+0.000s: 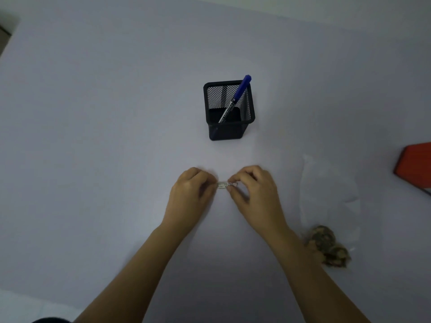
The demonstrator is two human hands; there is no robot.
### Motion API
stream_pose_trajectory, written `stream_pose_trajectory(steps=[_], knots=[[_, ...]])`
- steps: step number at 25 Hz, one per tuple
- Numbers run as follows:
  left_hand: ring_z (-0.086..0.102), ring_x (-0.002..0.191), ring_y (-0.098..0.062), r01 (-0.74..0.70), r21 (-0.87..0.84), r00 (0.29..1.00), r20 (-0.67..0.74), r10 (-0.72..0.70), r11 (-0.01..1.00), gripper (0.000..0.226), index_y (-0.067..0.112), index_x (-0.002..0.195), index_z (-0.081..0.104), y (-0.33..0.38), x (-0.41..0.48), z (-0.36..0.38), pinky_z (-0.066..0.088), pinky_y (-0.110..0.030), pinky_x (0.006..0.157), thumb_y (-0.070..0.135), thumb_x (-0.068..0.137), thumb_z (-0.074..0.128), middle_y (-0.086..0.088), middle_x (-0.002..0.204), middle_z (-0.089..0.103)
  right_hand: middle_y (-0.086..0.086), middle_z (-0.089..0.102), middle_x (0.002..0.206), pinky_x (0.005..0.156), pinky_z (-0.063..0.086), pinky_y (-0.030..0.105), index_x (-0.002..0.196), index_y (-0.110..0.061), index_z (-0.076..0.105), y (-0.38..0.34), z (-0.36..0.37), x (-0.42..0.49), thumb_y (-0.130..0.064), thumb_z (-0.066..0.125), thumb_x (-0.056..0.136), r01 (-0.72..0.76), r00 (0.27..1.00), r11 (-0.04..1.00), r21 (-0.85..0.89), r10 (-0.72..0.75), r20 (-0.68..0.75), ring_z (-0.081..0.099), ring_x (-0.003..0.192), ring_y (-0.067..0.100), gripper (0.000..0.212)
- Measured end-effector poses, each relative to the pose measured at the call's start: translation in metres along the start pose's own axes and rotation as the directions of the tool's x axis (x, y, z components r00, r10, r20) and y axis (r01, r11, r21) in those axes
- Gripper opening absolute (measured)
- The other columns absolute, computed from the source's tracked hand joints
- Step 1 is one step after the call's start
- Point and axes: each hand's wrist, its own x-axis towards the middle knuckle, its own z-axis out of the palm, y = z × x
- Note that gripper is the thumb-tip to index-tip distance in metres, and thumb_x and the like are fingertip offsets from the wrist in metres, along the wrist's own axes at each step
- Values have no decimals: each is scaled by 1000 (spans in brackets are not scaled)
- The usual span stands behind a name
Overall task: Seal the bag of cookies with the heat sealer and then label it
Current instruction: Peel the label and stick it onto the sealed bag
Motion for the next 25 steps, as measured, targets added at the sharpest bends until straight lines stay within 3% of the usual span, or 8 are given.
stream_pose_trajectory(steps=[3, 5, 9, 15, 21, 25], knots=[[54, 65, -2, 133, -134, 988, 100, -120, 982, 1, 15, 84, 66, 10, -2, -13, 44, -7, 66, 15, 85, 66, 4, 78, 65, -9, 64, 85, 76, 47, 16, 87, -16, 65, -10, -9, -3, -17, 64, 87, -120, 992, 950, 287, 108, 59, 59, 83, 5, 1], [60, 68, -4, 258, -256, 962, 153, -225, 931, 3, 22, 83, 64, 18, -1, -25, 48, -10, 65, 21, 86, 64, 8, 76, 67, -12, 67, 85, 75, 48, 10, 87, -19, 65, -22, -20, -5, -16, 65, 86, -263, 965, 830, 492, 234, 121, 64, 83, 2, 3], [67, 72, -7, 342, -493, 938, 126, -322, 800, 5, 23, 90, 65, 46, -3, -46, 55, -20, 72, 20, 86, 64, 3, 75, 72, -3, 72, 90, 81, 55, 27, 87, -27, 67, -46, -40, -8, -18, 68, 84, -360, 917, 613, 703, 373, 144, 69, 86, 11, 9], [62, 78, 8, 189, -453, 955, -121, -270, 871, 14, 23, 97, 68, 85, -20, -55, 45, -3, 69, 18, 85, 67, 22, 83, 66, 1, 73, 89, 78, 56, 28, 83, -27, 68, -71, -63, -22, -16, 69, 82, -332, 879, 457, 825, 467, 96, 70, 86, 17, 12], [68, 76, 0, 226, -577, 913, -155, -377, 785, 12, 20, 96, 70, 116, -30, -53, 49, -7, 70, 19, 85, 65, 11, 83, 71, -1, 72, 88, 73, 54, 19, 88, -21, 66, -77, -93, -32, -11, 65, 86, -266, 915, 487, 832, 398, 59, 71, 83, 10, 10], [66, 77, -2, 165, -519, 911, -245, -331, 839, 11, 21, 94, 70, 137, -39, -53, 49, -8, 70, 17, 86, 65, 11, 83, 71, -5, 72, 81, 73, 55, 20, 85, -21, 66, -77, -113, -39, -9, 65, 85, -260, 919, 474, 841, 388, 66, 71, 81, 10, 12]])
